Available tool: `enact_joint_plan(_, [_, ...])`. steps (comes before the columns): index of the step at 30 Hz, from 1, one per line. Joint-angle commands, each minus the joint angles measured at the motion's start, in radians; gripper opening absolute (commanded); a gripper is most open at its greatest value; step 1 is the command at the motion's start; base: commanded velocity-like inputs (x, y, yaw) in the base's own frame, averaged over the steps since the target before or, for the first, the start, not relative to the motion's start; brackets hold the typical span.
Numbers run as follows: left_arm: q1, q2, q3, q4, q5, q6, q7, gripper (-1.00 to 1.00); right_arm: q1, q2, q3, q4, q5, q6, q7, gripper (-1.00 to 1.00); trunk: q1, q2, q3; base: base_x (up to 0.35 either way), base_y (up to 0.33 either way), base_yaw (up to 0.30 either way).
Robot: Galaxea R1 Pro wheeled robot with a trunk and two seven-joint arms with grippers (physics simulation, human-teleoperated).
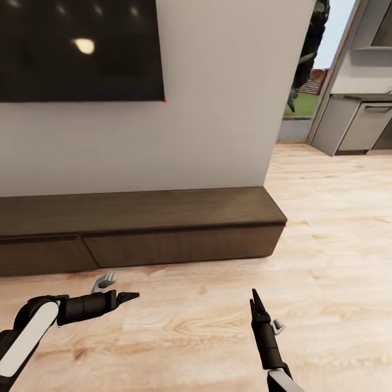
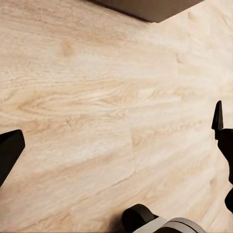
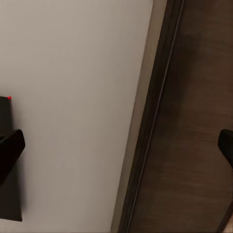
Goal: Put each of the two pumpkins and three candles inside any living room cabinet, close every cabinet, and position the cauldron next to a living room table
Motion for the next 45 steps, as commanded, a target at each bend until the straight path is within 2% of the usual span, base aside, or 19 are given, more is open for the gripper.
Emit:
enact_joint_plan(1, [-0.001,0.001,-0.001,0.000,-0.008,0.001,-0.009,1.00,-0.001,-0.001,0.008,0.001,-0.009,-0.008,0.002,1.00,0.000,0.000,-0.001,0.333,0.000,0.000])
enact_joint_plan(26, [0.000,0.000,-0.002,0.000,-0.009,0.001,-0.009,1.00,-0.001,-0.001,0.011,0.004,-0.008,-0.010,-0.009,1.00,0.000,0.000,-0.001,0.317,0.000,0.000])
enact_joint_plan(28, [0.000,-0.001,-0.011,0.001,-0.009,0.001,-0.009,1.00,-0.001,-0.001,0.011,0.005,-0.010,-0.011,-0.010,1.00,0.000,0.000,-0.001,0.124,0.000,0.000])
enact_joint_plan(33, [0.022,0.000,-0.104,0.004,-0.002,0.001,-0.010,1.00,-0.001,-0.001,0.012,0.005,-0.011,-0.011,-0.011,1.00,0.000,0.000,-0.001,0.035,0.000,0.000])
enact_joint_plan(37, [0.050,0.003,-0.172,0.005,0.046,0.001,-0.011,1.00,-0.001,-0.001,0.012,0.007,-0.011,-0.012,-0.014,1.00,0.000,0.000,-0.001,0.004,0.000,0.000])
enact_joint_plan(40, [0.055,0.003,-0.192,0.002,0.074,0.001,-0.011,1.00,-0.001,-0.001,0.013,0.007,-0.011,-0.011,-0.016,1.00,0.000,0.000,-0.001,0.000,0.000,0.000])
enact_joint_plan(45, [0.057,0.002,-0.202,-0.001,0.105,0.001,-0.011,1.00,-0.001,-0.001,0.013,0.007,-0.008,-0.011,-0.018,1.00,0.004,-0.007,-0.004,0.000,0.000,0.000])
